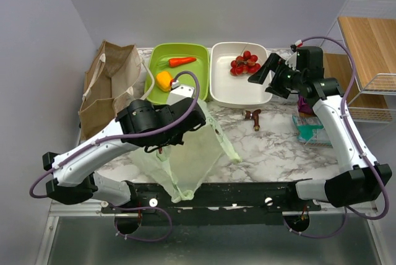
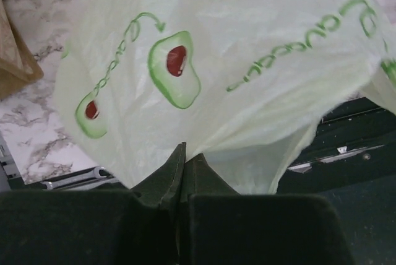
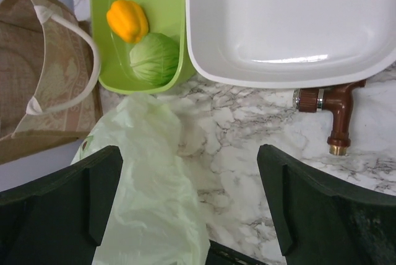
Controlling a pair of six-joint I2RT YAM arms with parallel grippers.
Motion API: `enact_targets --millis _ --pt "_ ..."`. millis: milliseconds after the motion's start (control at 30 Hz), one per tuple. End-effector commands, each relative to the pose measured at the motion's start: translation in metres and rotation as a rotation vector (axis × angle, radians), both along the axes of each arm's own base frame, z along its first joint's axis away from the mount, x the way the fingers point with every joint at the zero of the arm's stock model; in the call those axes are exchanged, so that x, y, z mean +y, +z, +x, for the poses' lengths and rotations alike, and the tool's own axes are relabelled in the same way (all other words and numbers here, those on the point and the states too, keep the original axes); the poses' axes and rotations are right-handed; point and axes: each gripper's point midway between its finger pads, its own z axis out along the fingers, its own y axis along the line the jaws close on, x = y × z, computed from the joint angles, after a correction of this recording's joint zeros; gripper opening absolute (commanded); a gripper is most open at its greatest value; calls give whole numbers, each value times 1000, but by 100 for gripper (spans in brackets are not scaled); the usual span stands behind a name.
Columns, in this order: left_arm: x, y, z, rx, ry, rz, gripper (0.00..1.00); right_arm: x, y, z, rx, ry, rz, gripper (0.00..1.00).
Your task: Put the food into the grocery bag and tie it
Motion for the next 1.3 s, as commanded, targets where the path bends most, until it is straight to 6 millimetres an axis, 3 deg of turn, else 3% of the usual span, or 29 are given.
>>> enact_targets --millis 0,100,200,400,733,900,1100,1267 --pt "-11 -20 -14 128 22 36 0 -5 11 17 -8 -71 -34 100" --pt "-31 -18 -6 125 23 19 0 -10 14 36 -31 -154 -55 100" --pt "-50 -30 -4 137 -50 14 0 -19 5 51 -16 -240 -73 100" --pt "-73 -59 2 186 -96 -34 0 -36 -32 96 25 -375 -159 100" --pt "-73 -79 21 245 -43 -4 0 -20 -56 187 -53 -394 -133 100" --pt "-75 -77 17 276 -49 -15 0 -11 -78 214 -12 -401 -100 100" --pt "-72 -83 19 282 -49 -9 0 -15 -91 241 8 -480 -116 100" --pt "-66 -83 26 268 -61 10 0 -5 -104 258 35 -487 -179 100"
